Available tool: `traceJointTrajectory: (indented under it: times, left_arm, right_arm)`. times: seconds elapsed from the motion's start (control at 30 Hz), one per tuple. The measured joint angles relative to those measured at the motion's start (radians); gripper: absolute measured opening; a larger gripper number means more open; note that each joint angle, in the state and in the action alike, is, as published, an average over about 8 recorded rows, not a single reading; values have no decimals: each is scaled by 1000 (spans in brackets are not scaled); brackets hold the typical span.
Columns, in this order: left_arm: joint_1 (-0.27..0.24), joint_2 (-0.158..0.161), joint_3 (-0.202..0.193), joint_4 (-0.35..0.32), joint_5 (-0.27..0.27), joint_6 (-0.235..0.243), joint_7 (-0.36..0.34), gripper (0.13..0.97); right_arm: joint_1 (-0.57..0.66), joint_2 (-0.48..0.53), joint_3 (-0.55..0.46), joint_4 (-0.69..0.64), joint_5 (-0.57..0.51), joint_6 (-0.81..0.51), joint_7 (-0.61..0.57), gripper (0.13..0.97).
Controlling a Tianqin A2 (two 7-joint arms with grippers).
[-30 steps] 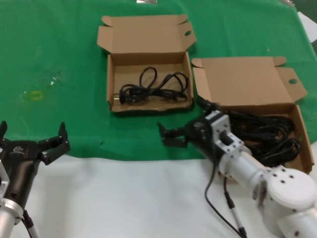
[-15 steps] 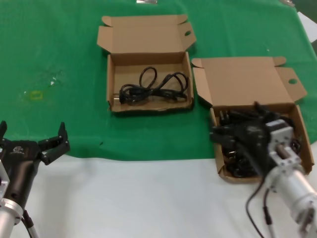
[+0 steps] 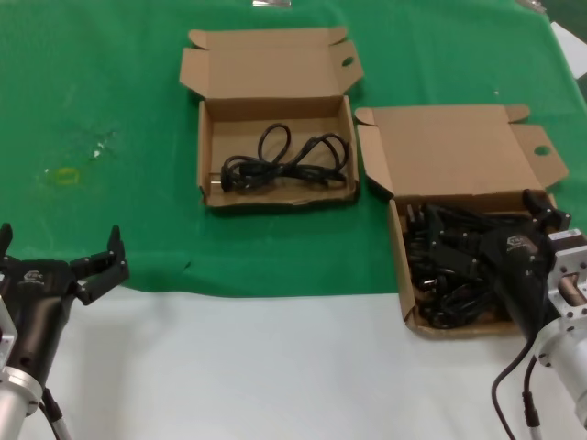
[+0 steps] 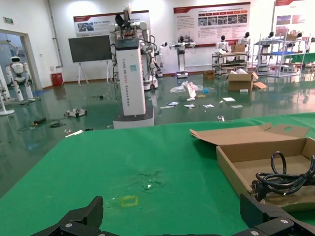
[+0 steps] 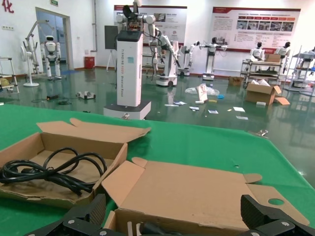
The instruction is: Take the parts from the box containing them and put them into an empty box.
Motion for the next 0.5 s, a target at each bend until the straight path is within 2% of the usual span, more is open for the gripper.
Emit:
traceJointTrajectory:
  times: [0.5]
  left_arm:
    - [0, 0, 0, 0, 0, 0, 0, 966]
  right_arm:
    - [0, 0, 0, 0, 0, 0, 0, 966]
